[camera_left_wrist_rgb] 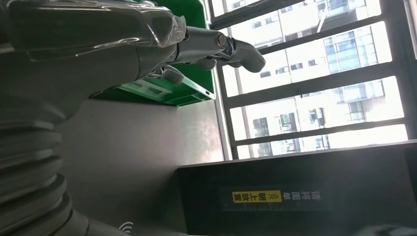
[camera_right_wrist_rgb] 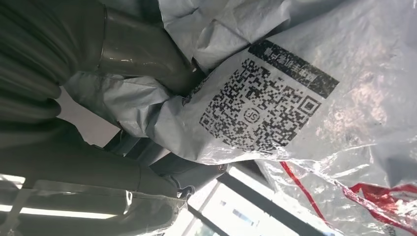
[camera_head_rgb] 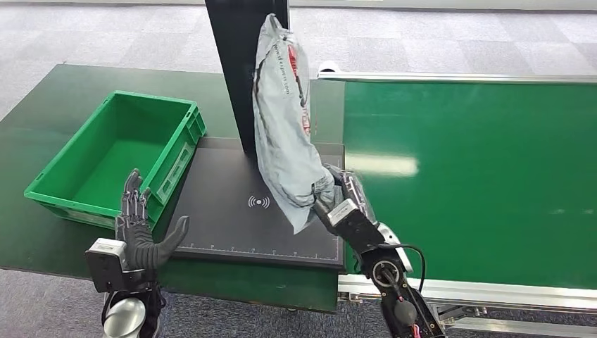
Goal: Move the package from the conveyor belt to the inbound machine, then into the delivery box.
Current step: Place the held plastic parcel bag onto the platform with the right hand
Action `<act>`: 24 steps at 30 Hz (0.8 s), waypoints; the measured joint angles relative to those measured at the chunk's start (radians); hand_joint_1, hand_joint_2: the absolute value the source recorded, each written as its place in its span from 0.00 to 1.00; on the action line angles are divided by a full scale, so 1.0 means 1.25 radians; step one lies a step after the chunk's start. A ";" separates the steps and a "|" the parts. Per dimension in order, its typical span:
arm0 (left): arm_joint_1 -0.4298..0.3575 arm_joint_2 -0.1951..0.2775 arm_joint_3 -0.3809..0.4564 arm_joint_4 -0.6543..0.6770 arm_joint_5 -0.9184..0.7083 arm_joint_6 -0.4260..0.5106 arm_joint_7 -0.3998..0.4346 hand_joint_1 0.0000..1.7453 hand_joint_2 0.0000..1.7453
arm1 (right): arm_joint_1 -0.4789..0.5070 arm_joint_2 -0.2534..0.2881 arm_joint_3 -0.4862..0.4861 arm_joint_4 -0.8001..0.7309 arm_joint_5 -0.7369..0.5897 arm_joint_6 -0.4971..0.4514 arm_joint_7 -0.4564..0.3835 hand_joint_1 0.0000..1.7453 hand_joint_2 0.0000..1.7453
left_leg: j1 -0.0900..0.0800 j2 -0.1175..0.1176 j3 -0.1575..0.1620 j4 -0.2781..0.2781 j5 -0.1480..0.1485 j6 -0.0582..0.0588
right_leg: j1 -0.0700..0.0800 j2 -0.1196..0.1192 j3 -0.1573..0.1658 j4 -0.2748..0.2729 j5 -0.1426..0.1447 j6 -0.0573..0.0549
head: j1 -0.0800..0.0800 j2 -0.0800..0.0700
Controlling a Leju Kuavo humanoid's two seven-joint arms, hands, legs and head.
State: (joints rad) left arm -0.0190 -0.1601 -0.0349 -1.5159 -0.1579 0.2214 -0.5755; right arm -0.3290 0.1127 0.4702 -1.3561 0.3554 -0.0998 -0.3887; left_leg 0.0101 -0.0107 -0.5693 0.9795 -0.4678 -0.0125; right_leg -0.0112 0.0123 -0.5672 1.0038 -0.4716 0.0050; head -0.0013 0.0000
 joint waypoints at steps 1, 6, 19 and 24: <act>0.001 0.000 0.001 -0.002 0.000 0.001 0.000 0.00 1.00 | -0.001 0.005 0.010 0.012 -0.001 0.002 0.002 0.77 1.00 | 0.000 0.000 0.000 0.000 0.000 0.000 | 0.000 0.000 0.000 0.000 0.000 0.000 | 0.000 0.000; 0.002 -0.001 0.005 -0.004 0.000 0.002 0.003 0.00 1.00 | -0.003 0.016 0.046 0.053 -0.003 -0.003 0.019 0.00 1.00 | 0.000 0.000 0.000 0.000 0.000 0.000 | 0.000 0.000 0.000 0.000 0.000 0.000 | 0.000 0.000; 0.019 -0.005 0.010 -0.019 -0.009 0.002 0.012 0.00 1.00 | -0.009 0.017 0.057 0.085 0.049 -0.047 0.061 0.00 1.00 | 0.000 0.000 0.000 0.000 0.000 0.000 | 0.000 0.000 0.000 0.000 0.000 0.000 | 0.000 0.000; 0.020 -0.007 0.013 -0.023 -0.014 0.000 0.018 0.00 1.00 | -0.012 0.016 0.057 0.097 0.052 -0.050 0.077 0.00 1.00 | 0.000 0.000 0.000 0.000 0.000 0.000 | 0.000 0.000 0.000 0.000 0.000 0.000 | 0.000 0.000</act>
State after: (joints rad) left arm 0.0060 -0.1690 -0.0190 -1.5450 -0.1752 0.2210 -0.5533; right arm -0.3435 0.1331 0.5409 -1.2353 0.4205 -0.1621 -0.2923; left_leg 0.0101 -0.0107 -0.5695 0.9795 -0.4678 -0.0125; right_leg -0.0112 0.0122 -0.5673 1.0038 -0.4718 0.0050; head -0.0011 -0.0001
